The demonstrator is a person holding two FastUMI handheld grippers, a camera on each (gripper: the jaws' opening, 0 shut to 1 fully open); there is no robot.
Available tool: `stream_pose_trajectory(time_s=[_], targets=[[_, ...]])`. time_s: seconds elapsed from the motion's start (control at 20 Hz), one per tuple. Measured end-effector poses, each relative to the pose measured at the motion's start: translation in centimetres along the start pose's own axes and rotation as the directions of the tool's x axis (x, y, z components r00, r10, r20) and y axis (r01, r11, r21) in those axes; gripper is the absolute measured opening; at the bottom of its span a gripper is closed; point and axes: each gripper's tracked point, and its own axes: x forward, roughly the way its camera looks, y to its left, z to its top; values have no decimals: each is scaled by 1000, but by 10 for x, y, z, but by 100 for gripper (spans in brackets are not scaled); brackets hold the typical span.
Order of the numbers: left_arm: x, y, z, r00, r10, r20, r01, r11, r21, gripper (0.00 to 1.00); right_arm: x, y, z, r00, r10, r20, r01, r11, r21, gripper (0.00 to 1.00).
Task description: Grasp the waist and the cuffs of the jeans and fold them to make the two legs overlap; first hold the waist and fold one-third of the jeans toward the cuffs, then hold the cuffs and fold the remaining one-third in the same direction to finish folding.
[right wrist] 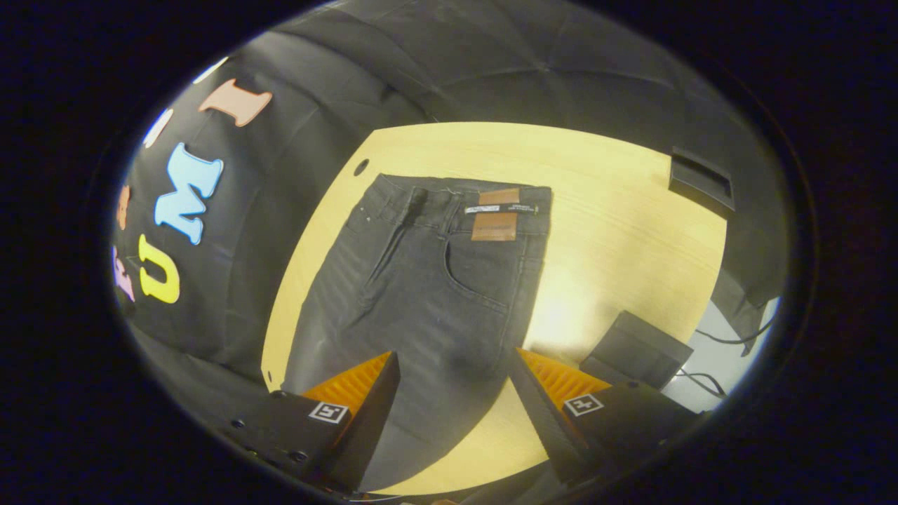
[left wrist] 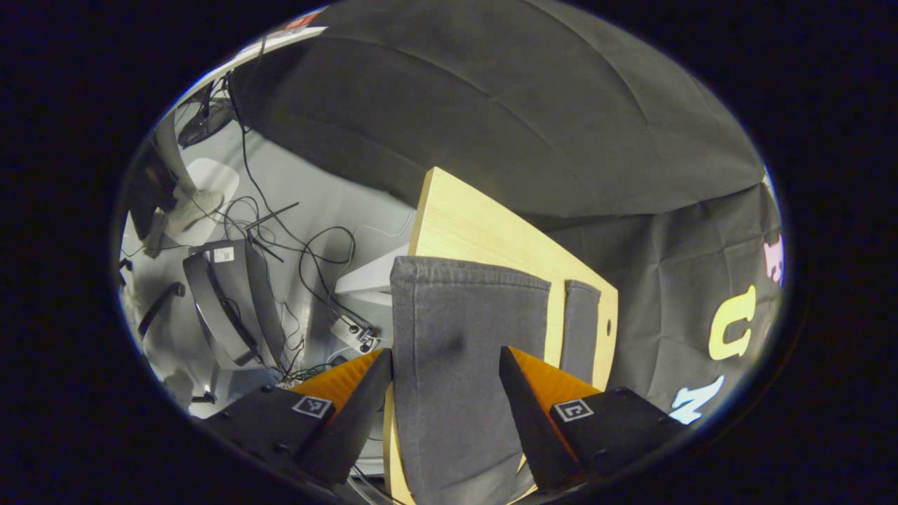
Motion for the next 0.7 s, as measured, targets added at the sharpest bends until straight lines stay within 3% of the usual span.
stream_pose_trajectory(time_s=[0.5, 0.7], targets=[[-5, -24, -5, 999, -34, -2, 34, 999, -11, 97, 15, 0, -1, 1000, 3, -29, -2, 999, 45, 95], [4, -35, -9, 999, -31, -14, 32, 999, 18, 100, 20, -16, 4, 998, -59, -12, 60, 995, 75, 95]])
